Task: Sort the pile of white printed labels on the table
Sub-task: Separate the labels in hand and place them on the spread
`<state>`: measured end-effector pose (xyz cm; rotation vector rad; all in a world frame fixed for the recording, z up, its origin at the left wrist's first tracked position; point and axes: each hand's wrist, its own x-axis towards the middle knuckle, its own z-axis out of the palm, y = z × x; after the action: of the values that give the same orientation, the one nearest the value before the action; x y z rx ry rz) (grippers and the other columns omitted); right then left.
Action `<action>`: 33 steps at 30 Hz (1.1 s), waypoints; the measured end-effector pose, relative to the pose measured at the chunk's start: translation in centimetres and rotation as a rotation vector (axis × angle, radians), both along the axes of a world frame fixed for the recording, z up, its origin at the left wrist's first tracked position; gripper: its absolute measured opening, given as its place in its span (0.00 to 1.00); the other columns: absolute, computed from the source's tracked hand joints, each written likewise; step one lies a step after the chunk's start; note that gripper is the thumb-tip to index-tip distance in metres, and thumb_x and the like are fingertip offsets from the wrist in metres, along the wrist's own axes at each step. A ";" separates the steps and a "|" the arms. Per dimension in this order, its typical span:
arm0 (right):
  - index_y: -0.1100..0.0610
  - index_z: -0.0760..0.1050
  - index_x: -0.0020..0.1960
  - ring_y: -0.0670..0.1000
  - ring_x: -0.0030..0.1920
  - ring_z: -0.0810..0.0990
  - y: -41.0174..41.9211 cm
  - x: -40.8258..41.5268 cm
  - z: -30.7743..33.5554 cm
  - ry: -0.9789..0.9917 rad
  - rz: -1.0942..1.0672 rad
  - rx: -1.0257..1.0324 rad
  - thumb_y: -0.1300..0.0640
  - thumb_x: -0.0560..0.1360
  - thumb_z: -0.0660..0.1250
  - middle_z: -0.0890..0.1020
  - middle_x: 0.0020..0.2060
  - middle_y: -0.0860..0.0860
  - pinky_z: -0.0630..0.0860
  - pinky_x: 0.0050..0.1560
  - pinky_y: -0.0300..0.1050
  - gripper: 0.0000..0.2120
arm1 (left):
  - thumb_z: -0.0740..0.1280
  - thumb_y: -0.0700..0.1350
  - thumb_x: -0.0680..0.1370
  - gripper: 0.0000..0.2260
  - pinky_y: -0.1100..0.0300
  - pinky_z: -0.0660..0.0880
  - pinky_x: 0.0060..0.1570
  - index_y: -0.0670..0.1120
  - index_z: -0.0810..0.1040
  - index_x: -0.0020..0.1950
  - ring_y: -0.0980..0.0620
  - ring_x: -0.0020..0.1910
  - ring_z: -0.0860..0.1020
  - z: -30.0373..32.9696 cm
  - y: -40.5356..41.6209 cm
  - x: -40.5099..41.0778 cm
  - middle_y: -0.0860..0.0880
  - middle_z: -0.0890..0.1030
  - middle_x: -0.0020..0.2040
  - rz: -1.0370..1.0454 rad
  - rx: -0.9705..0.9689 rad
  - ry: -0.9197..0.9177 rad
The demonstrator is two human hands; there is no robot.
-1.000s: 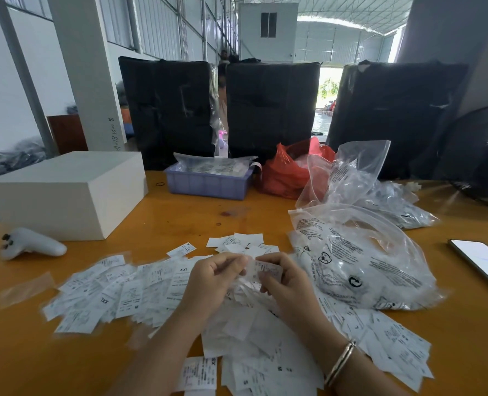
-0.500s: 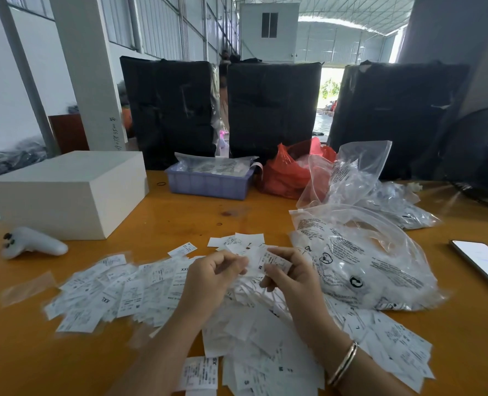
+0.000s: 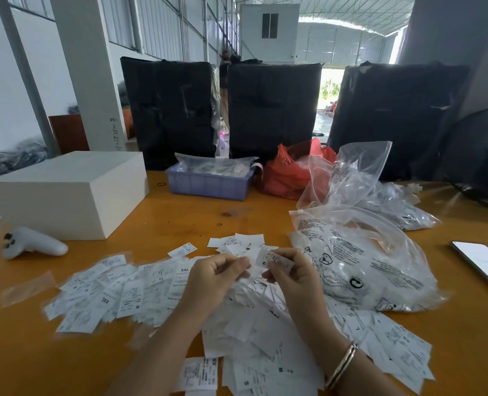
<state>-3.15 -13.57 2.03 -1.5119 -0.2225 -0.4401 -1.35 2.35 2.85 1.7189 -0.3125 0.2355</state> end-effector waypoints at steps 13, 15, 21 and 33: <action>0.60 0.75 0.48 0.48 0.33 0.81 0.2 -0.1 0.0 0.036 0.071 -0.078 0.69 0.75 0.65 0.81 0.36 0.51 0.79 0.36 0.40 0.05 | 0.70 0.54 0.69 0.10 0.71 0.76 0.39 0.50 0.82 0.44 0.59 0.39 0.83 -0.1 -0.2 -0.1 0.54 0.85 0.38 -0.037 -0.018 0.037; 0.59 0.75 0.48 0.47 0.33 0.81 0.2 0.0 0.0 0.048 0.070 -0.097 0.69 0.75 0.66 0.81 0.37 0.51 0.79 0.36 0.40 0.06 | 0.72 0.49 0.71 0.05 0.71 0.76 0.39 0.51 0.82 0.44 0.59 0.39 0.83 -0.1 -0.2 0.0 0.55 0.85 0.39 -0.049 -0.015 0.050; 0.47 0.75 0.46 0.43 0.30 0.79 0.1 0.0 -0.3 0.070 0.058 -0.262 0.67 0.74 0.66 0.81 0.33 0.43 0.75 0.30 0.35 0.14 | 0.72 0.43 0.74 0.06 0.70 0.77 0.39 0.55 0.83 0.42 0.60 0.39 0.82 -0.3 -0.1 0.2 0.56 0.85 0.38 0.003 0.022 0.043; 0.56 0.72 0.50 0.47 0.32 0.80 0.1 0.2 -0.1 0.065 0.029 -0.005 0.69 0.76 0.64 0.77 0.41 0.55 0.77 0.35 0.38 0.09 | 0.75 0.44 0.71 0.04 0.68 0.78 0.37 0.52 0.84 0.43 0.59 0.39 0.83 -0.1 0.0 0.2 0.56 0.85 0.40 0.046 0.021 0.098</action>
<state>-2.99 -13.46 1.95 -1.5239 -0.1946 -0.3674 -1.18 2.30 2.75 1.7534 -0.2038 0.1814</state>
